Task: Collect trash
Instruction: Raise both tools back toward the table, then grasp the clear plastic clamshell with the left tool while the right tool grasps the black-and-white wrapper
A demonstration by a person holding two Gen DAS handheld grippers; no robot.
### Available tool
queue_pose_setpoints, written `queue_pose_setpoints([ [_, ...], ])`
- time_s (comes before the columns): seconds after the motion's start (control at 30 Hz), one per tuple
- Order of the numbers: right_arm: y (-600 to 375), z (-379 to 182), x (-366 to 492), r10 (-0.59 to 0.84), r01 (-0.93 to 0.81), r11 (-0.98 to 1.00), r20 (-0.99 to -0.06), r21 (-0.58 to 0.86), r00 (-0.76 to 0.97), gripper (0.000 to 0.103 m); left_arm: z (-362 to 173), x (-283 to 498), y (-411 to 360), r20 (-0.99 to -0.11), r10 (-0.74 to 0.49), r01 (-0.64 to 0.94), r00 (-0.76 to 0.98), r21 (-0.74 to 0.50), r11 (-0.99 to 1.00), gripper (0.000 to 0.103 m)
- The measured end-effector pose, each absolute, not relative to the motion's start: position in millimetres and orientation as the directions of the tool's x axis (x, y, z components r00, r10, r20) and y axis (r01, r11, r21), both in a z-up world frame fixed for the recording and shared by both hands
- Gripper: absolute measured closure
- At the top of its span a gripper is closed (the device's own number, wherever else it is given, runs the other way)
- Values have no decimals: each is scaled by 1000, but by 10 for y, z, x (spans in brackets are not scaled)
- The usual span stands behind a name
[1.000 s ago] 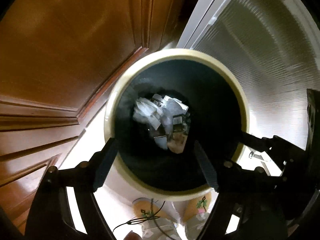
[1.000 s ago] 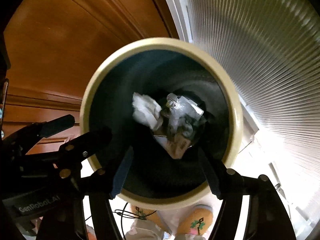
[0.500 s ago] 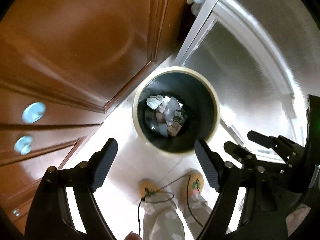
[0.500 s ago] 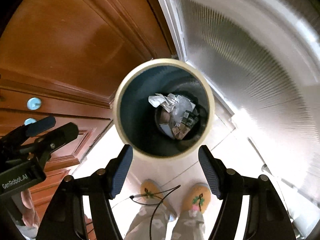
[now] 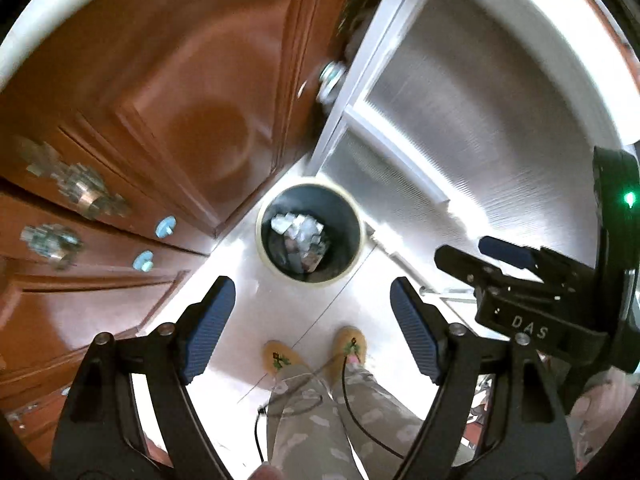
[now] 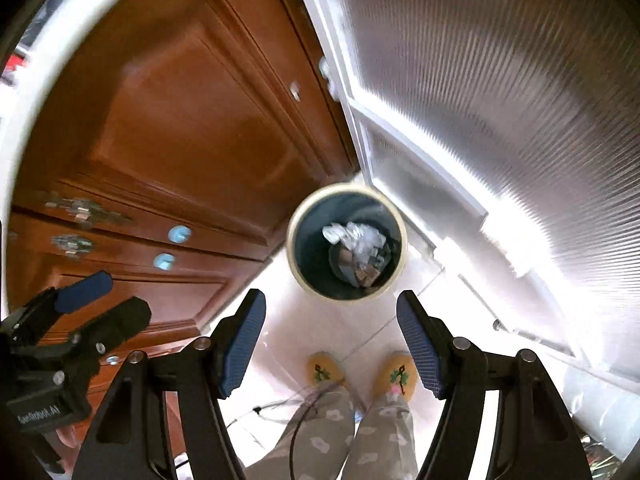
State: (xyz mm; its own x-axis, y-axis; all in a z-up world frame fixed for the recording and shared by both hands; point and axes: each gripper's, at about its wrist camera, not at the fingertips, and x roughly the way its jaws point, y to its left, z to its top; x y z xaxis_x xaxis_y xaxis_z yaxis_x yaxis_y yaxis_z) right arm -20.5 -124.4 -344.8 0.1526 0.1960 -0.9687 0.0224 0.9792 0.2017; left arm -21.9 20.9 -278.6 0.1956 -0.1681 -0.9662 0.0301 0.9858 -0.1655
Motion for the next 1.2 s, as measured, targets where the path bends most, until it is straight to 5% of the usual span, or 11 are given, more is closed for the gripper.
queue_pose_setpoints([
  [0.4,-1156,-1246,-71,182,-10,980,-883,197,432,34,-992,-182,163,-881,-193,153,432,-139,978,26],
  [0.67,-1262,-308,213,185,-9,978,-841,209,508,34,-140,134,141,-821,-152,187,551,-56,981,26],
  [0.97,-1627,128,1088,209,-71,976,-799,206,564,34,257,914,102,-797,-116,139,592,-41,989,26],
  [1.2,-1971,-193,2180,245,-113,969,-807,219,537,34,237,1967,58,-813,-87,83,576,-47,995,26],
])
